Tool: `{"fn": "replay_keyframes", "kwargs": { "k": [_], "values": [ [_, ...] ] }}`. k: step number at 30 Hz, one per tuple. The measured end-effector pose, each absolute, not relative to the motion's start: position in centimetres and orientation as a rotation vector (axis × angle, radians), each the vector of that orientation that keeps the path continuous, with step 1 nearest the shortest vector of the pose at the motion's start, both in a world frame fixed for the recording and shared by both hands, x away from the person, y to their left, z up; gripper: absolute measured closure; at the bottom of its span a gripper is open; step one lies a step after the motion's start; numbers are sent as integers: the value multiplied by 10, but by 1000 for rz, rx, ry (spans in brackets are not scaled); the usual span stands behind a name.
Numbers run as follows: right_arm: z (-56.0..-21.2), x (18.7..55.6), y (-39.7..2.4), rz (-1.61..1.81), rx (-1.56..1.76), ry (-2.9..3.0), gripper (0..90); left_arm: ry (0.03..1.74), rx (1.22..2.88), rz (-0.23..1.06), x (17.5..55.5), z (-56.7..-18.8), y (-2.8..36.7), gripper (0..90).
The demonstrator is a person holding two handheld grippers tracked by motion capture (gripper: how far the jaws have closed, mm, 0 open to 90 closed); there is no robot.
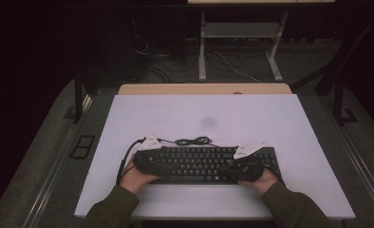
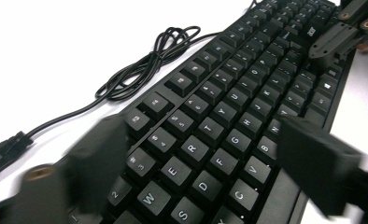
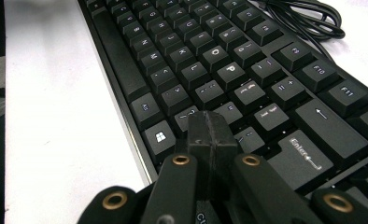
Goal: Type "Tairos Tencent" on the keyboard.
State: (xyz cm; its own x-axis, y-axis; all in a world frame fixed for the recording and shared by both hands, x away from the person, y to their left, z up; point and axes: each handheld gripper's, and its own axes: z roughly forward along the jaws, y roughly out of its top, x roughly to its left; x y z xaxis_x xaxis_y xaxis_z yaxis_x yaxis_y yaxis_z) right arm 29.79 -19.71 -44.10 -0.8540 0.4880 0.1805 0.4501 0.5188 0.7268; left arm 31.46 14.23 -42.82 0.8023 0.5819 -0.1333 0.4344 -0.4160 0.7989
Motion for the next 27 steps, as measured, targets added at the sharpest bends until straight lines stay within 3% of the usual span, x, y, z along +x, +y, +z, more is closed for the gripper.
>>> {"fn": "replay_keyframes", "kwargs": {
  "k": [4,15,21,24,27],
  "values": [
    [-441,298,-197,1270,834,2697,893,764,2058,199,314,-429,144,72],
    [-431,299,-200,1354,836,2655,866,748,2047,175,313,-430,147,94],
    [-429,302,-201,1401,856,2629,739,750,2036,174,312,-430,148,108],
    [-429,305,-199,1427,868,2608,601,750,2036,174,313,-429,148,114],
    [-428,307,-196,1444,867,2597,541,750,2036,175,313,-429,149,119]
  ]
}}
